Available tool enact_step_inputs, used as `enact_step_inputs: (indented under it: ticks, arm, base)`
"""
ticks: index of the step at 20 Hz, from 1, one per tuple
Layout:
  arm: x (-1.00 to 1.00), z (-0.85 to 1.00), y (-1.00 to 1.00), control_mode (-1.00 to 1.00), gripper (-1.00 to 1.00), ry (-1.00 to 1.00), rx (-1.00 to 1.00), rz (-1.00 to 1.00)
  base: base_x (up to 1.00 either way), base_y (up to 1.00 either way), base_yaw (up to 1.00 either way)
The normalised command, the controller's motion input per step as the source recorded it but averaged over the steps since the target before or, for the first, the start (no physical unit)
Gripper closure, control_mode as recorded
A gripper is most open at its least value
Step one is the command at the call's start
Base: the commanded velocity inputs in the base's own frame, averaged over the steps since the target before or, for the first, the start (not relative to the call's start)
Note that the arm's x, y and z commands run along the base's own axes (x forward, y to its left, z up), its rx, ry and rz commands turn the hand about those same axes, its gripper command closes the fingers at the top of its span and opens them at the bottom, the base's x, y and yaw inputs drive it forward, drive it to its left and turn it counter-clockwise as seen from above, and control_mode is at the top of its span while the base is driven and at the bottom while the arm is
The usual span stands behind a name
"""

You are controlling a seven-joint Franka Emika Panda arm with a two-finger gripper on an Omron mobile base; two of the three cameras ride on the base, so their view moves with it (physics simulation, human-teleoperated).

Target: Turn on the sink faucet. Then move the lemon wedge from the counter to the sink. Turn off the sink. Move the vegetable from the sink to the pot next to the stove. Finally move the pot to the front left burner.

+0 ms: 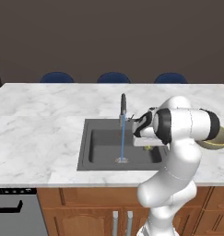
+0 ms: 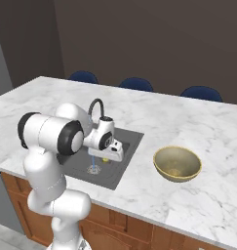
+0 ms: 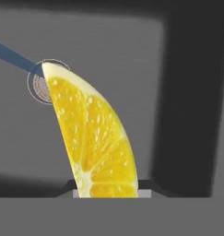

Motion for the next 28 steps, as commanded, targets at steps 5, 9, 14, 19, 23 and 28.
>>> enact_step_inputs:
  ticks: [5, 9, 14, 19, 23, 28]
  arm:
    - [0.28, -0.24, 0.00, -1.00, 1.00, 0.00, 0.00, 0.08]
    - [0.24, -0.40, 0.00, -1.00, 1.00, 0.00, 0.00, 0.10]
    - [0.31, -0.37, 0.04, -1.00, 1.00, 0.00, 0.00, 0.07]
    - [0.42, -0.32, 0.14, -1.00, 1.00, 0.00, 0.00, 0.05]
    - [0.30, -0.37, 0.16, -1.00, 1.00, 0.00, 0.00, 0.04]
    - [0.25, -0.20, 0.29, -1.00, 1.00, 0.00, 0.00, 0.05]
  base:
    - [0.00, 0.00, 0.00]
    - [0.00, 0.00, 0.00]
    - [0.00, 0.00, 0.00]
    - [0.00, 0.00, 0.00]
    - [0.00, 0.00, 0.00]
    - [0.00, 0.00, 0.00]
